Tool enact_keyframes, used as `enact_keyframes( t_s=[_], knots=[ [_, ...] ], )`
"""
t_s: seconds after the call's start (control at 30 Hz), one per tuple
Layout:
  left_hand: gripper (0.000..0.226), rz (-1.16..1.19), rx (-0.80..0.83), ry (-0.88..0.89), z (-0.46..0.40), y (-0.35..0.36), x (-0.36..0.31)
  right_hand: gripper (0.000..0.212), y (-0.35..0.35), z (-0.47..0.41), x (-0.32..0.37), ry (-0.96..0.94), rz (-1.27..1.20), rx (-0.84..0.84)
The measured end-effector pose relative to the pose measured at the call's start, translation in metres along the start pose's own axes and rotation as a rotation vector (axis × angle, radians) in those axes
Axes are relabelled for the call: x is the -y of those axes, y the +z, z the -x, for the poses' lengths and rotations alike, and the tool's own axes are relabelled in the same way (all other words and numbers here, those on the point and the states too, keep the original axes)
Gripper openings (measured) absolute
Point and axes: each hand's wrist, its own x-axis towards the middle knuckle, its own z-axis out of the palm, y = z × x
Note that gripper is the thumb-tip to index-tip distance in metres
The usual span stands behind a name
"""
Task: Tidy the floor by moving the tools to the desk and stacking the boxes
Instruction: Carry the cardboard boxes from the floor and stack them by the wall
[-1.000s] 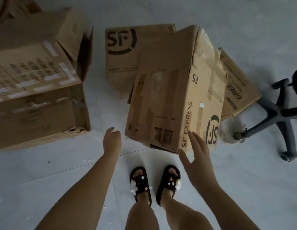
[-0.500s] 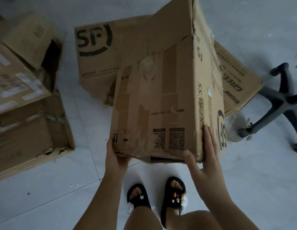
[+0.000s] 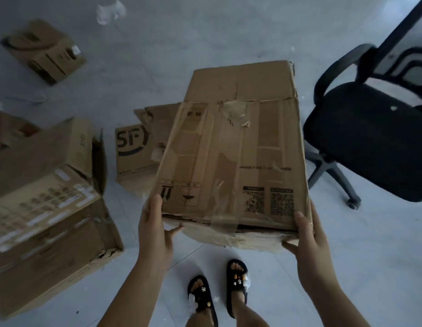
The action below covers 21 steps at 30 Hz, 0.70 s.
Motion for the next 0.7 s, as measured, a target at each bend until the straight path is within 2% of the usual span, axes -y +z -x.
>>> enact_keyframes(
  t_s=[0.07,0.17,0.3,0.33,0.4,0.47,0.7],
  knots=[
    [0.036,-0.031,0.062,0.015,0.024,0.014,-0.023,0.036,-0.017,0.024,0.019,0.002,-0.053,-0.053],
    [0.018,-0.083,0.138,0.04,0.064,0.036,-0.053,0.034,-0.04,0.057,0.038,0.018,-0.125,-0.156],
    [0.042,-0.209,0.279,0.099,0.11,0.054,-0.081,0.033,-0.063,0.114,0.044,0.034,-0.236,-0.32],
    [0.037,-0.235,0.31,0.11,0.12,0.056,-0.086,0.032,-0.067,0.131,0.043,0.035,-0.267,-0.362],
    [0.013,-0.274,0.359,0.113,0.139,0.061,-0.093,0.032,-0.074,0.164,0.037,0.043,-0.336,-0.448],
    [0.007,-0.34,0.458,0.119,0.16,0.068,-0.096,0.032,-0.081,0.197,0.027,0.071,-0.416,-0.545],
    [0.016,-0.555,0.913,0.11,0.265,0.098,-0.047,0.028,-0.122,0.327,-0.029,0.103,-0.681,-0.927]
  ],
)
